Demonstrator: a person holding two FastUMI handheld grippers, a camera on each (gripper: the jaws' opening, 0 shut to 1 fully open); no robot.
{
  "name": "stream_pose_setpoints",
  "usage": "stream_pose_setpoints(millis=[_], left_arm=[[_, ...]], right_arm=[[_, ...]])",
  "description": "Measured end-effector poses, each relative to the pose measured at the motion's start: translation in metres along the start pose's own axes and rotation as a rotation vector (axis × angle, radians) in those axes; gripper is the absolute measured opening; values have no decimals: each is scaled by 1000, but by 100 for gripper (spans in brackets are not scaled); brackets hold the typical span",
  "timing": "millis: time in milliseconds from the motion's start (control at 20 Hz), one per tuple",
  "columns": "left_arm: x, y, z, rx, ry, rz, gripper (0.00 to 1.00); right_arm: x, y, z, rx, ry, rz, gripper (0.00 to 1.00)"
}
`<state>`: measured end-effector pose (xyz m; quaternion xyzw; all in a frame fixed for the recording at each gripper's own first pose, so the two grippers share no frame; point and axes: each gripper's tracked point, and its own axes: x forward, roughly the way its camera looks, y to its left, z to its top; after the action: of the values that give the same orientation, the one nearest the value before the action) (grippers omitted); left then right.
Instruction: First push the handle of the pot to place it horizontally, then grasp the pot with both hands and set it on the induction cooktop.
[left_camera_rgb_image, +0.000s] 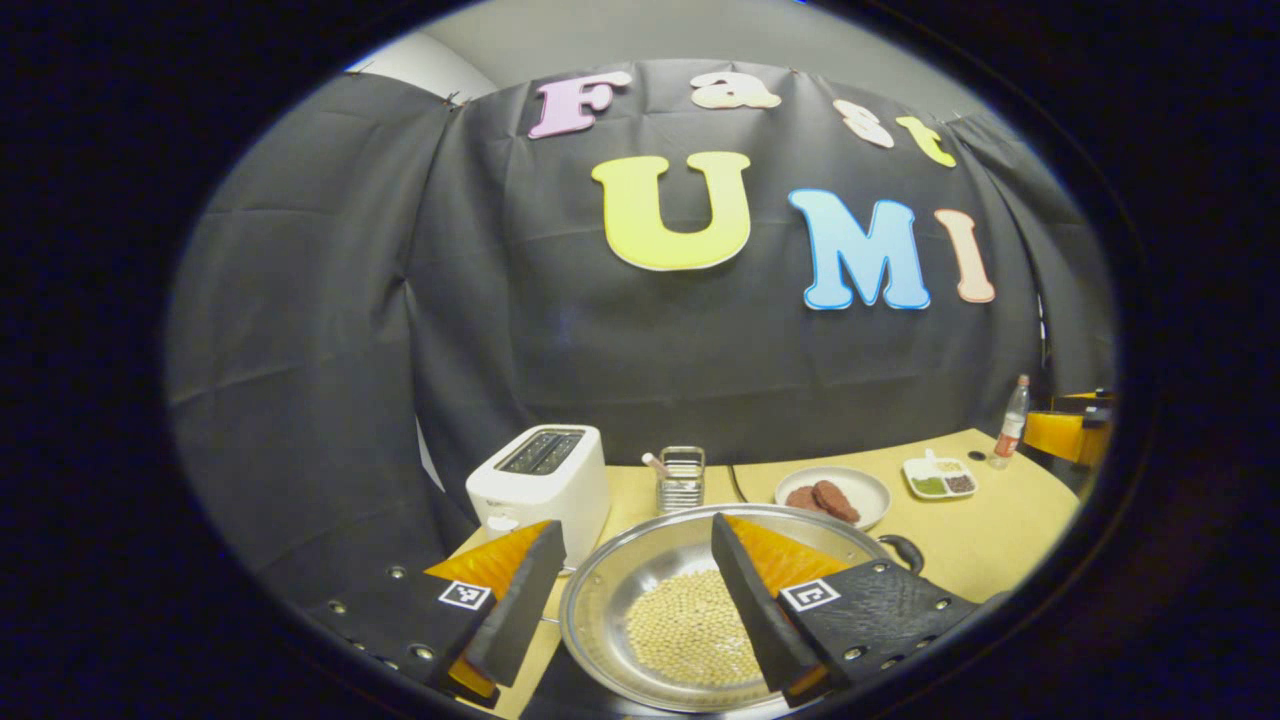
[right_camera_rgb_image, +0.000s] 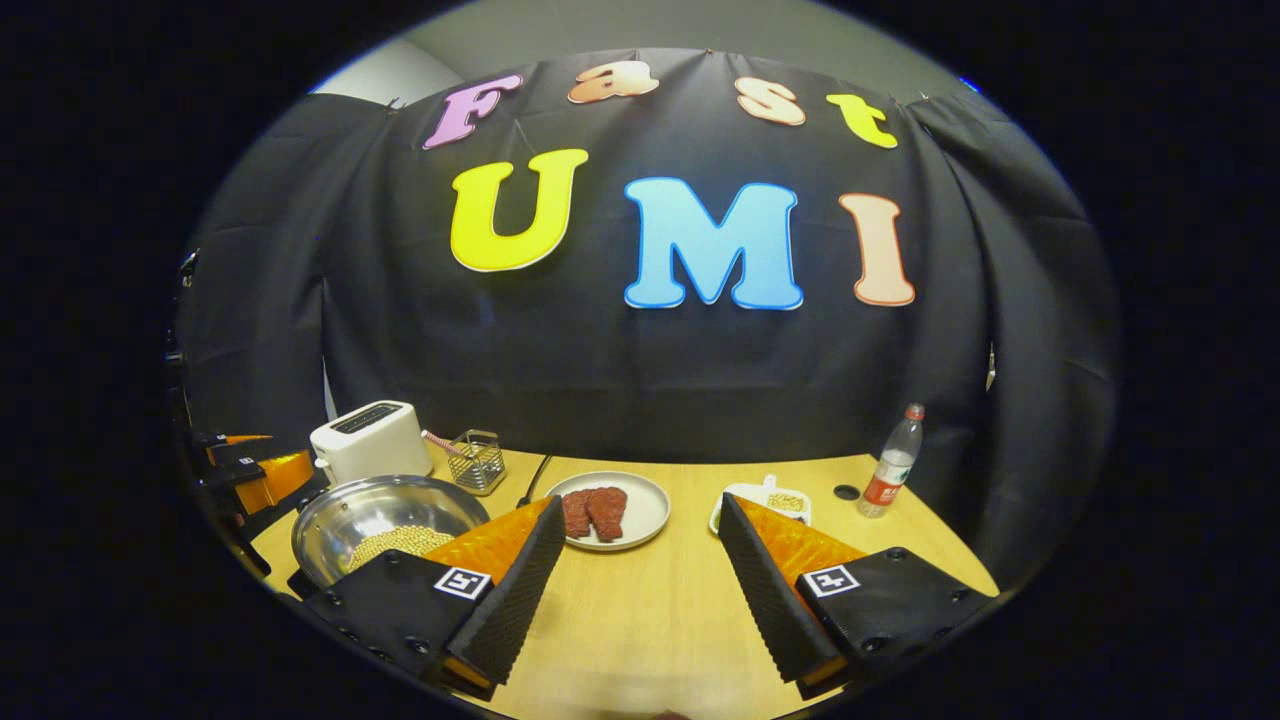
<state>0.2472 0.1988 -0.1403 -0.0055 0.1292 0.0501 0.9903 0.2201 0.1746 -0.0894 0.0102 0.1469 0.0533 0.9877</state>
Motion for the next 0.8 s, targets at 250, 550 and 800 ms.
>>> stream_pose_setpoints(millis=[250, 550, 800], left_arm=[[-48, -69, 42, -8, -80, -23, 89], [-114, -142, 67, -43, -143, -41, 87], [-169, -180, 86, -8, -191, -48, 86]], right_arm=[[-49, -56, 18, -22, -85, -16, 97], [-102, -112, 22, 6, -134, -34, 94], [-142, -141, 27, 28, -173, -29, 98]])
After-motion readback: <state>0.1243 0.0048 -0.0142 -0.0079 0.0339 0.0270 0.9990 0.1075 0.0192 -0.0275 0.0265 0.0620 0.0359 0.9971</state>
